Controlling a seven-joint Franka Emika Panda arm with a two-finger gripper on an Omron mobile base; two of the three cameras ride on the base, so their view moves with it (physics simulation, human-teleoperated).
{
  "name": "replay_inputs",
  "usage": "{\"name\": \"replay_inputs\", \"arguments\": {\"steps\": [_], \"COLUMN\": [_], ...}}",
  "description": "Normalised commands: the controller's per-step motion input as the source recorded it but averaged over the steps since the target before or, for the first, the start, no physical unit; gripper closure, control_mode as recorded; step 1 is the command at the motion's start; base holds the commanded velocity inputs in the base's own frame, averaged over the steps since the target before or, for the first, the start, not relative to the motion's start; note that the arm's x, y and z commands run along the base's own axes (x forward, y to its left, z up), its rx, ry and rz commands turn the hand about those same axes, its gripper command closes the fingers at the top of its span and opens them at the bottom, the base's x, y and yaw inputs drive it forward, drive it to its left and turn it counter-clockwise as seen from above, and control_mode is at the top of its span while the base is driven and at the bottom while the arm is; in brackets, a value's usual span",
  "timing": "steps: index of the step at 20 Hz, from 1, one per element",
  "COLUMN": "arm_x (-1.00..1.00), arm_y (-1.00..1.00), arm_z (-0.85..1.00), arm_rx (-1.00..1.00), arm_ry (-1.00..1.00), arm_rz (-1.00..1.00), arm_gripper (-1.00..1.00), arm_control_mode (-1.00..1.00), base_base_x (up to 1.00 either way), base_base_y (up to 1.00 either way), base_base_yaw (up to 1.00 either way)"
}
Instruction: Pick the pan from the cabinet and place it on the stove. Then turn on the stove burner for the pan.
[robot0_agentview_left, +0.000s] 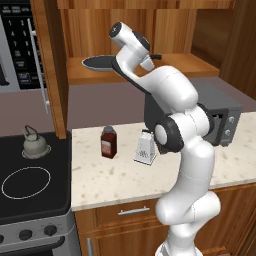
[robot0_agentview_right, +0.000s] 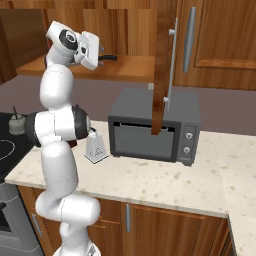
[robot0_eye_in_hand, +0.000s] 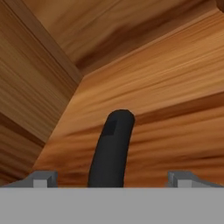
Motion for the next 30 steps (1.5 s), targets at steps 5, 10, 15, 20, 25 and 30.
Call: {"name": "replay_inputs", "arguments": {"steps": [5,10,15,20,25,30], "arm_x": [0.25,0.18,0.03,0.0,0.0,0.01], "arm_y": [0.0,-0.01,0.0,0.0,0.0,0.0], "arm_z": [-0.06,-0.07,-0.13,-0.08,-0.12,-0.2], "arm_rx": [0.0,0.0,0.0,0.0,0.0,0.0], "arm_ry": [0.0,0.0,0.0,0.0,0.0,0.0], "arm_rz": [0.0,0.0,0.0,0.0,0.0,0.0], "arm_gripper": [-1.0,-1.0,-1.0,-1.0,-1.0,1.0], "arm_control_mode": [-1.0,-1.0,-1.0,-1.0,-1.0,-1.0], "base_base_x": [0.0,0.0,0.0,0.0,0.0,0.0], "base_base_y": [0.0,0.0,0.0,0.0,0.0,0.0], "base_base_yaw": [0.0,0.0,0.0,0.0,0.0,0.0]}}
